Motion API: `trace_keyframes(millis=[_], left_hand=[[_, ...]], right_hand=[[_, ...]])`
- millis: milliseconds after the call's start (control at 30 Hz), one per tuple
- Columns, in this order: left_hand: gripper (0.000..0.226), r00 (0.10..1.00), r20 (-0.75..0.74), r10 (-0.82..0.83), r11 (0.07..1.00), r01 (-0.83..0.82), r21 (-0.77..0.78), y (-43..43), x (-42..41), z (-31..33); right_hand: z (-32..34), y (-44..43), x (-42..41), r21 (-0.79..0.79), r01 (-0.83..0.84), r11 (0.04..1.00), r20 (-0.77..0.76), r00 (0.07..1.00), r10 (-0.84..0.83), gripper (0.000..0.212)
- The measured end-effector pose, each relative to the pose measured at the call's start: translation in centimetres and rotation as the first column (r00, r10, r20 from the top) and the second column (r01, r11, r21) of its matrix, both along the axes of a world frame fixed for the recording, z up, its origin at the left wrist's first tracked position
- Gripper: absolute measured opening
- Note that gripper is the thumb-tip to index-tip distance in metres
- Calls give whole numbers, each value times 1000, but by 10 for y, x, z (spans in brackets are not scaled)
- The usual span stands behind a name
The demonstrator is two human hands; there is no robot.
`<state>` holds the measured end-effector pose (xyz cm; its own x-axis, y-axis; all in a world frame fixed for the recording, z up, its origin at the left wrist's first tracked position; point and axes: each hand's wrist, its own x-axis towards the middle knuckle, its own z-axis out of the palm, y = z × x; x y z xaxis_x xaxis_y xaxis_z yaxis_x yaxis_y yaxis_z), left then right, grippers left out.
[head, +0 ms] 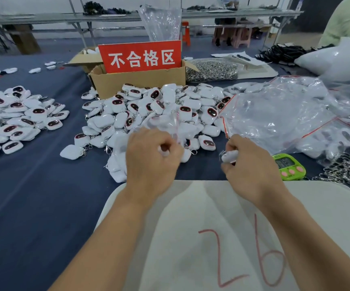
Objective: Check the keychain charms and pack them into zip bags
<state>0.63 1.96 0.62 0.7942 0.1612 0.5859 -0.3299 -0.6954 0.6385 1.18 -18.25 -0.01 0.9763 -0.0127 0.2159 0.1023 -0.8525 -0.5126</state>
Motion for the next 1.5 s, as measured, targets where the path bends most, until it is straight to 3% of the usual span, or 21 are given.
trace_keyframes(millis=[100,233,300,367,467,533,600,667,733,800,900,967,1067,1333,1500], left_hand=[[28,983,-11,183,983,-183,5,15,4,-1],[39,951,-218,218,975,-202,92,32,12,-4],[37,956,-211,204,974,-177,141,34,12,-6],[37,974,-80,211,971,-199,134,31,8,-3],[33,928,339,154,979,-190,77,15,-3,3],[31,932,361,-28,994,-14,112,-6,-12,0],[31,981,125,-150,988,146,44,-26,-22,-5],[34,959,-146,-243,967,228,-111,-41,-25,-9],[37,920,-261,-293,950,250,-186,-47,-20,-11],[35,894,-285,-346,928,282,-245,-45,-14,-10],[24,854,-291,-431,857,286,-429,-40,-13,-6],[17,876,-284,-391,847,222,-484,-37,-12,-5],[22,906,-286,-311,863,144,-484,-34,-11,-6],[32,847,-343,-406,766,111,-633,-36,-8,-7],[38,798,-299,-523,663,160,-732,-34,-7,-3]], right_hand=[[1,6,-3,219,17,975,12,1000,-20,21],[3,12,-3,451,42,892,-5,999,-45,19],[4,13,-2,562,77,823,-72,996,-44,19],[7,15,-1,723,119,681,-178,984,17,16],[15,17,-3,920,170,353,-249,949,192,7],[17,16,-4,956,171,238,-238,927,289,12],[15,16,-4,961,137,239,-211,925,316,12],[15,17,-4,963,133,235,-197,941,277,11],[15,18,-4,968,159,192,-202,952,230,11],[15,19,-5,966,162,202,-203,958,204,9],[16,22,-6,946,143,292,-206,959,196,9],[17,22,-6,956,153,250,-217,943,252,9],[16,20,-6,973,133,187,-191,920,341,10],[10,17,-7,948,-21,319,-105,923,370,31],[6,20,-5,929,-3,371,-135,929,344,31]])
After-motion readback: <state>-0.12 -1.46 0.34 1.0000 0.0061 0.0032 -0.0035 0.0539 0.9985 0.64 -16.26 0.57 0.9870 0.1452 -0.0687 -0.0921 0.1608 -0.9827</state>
